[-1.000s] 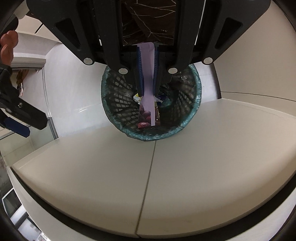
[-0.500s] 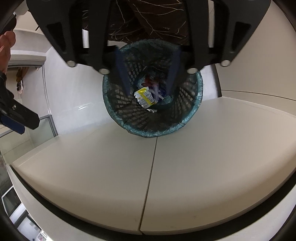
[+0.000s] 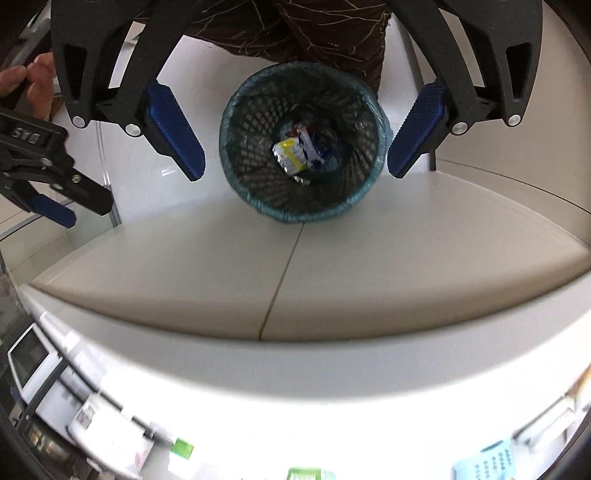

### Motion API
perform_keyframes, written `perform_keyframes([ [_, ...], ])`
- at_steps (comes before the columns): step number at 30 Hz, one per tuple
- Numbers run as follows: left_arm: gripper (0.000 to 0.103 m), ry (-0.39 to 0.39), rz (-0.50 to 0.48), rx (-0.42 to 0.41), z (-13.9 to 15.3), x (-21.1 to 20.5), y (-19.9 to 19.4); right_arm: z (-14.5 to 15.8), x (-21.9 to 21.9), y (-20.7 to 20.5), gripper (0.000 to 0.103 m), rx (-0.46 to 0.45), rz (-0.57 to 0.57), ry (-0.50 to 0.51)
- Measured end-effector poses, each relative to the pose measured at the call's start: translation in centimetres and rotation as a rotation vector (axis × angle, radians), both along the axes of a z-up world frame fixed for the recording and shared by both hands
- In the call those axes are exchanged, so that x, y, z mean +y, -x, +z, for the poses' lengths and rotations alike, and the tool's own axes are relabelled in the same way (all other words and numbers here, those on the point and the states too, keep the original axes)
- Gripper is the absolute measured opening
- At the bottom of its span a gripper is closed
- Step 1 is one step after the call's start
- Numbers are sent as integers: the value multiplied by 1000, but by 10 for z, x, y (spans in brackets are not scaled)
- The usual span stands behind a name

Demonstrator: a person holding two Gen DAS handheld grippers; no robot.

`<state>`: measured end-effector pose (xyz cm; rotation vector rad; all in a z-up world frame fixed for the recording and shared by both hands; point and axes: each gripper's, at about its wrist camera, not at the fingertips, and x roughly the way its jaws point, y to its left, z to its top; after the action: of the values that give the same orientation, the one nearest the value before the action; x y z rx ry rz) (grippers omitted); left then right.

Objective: Collect trash
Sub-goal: 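Raise both open tools back up over the counter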

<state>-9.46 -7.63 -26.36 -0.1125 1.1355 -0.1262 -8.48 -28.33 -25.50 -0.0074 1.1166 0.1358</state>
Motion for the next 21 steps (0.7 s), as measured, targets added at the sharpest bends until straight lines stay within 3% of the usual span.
perform_keyframes([
  [21,97,2,71,-135,115,32,-30,122,25,-41,95,-207,55,3],
])
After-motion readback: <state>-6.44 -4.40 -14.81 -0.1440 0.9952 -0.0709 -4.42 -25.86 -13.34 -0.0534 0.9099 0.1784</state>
